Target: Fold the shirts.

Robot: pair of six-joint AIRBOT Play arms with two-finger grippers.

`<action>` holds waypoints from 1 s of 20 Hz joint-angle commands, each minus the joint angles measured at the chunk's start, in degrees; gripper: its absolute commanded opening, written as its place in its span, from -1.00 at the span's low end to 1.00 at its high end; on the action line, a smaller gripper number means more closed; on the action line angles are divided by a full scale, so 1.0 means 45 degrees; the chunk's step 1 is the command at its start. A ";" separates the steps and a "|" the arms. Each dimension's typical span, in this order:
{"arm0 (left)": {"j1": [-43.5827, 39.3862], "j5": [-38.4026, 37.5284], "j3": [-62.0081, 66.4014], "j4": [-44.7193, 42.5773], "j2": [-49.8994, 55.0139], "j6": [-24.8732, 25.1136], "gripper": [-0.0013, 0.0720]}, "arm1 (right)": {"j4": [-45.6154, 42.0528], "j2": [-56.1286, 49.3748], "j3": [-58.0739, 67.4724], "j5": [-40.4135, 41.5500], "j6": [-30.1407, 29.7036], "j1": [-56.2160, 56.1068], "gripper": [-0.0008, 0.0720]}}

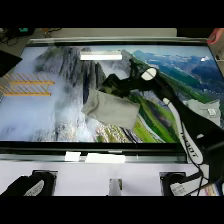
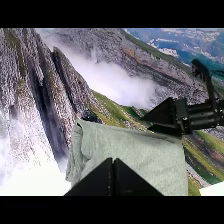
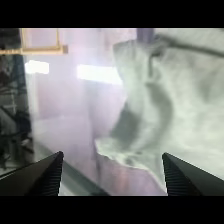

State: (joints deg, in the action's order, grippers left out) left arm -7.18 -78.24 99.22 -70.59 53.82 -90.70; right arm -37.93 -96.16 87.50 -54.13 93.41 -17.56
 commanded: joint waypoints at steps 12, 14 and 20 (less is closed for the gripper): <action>0.0005 -0.0107 -0.0005 -0.0461 0.0301 0.0024 -0.86 | -0.4779 0.0792 -0.3774 -0.3249 0.0588 0.2210 0.75; 0.0005 -0.0107 -0.0005 -0.0461 0.0301 0.0024 -0.86 | -0.4201 0.0311 -0.3774 -0.2958 0.0432 0.1715 0.75; 0.0005 -0.0107 -0.0005 -0.0461 0.0301 0.0029 -0.86 | -0.3585 -0.0311 -0.3774 -0.2608 0.0350 0.1224 0.75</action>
State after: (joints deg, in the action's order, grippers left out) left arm -7.20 -78.72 99.22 -72.64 55.13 -90.56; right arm -55.77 -96.47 70.74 -67.00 95.26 -11.14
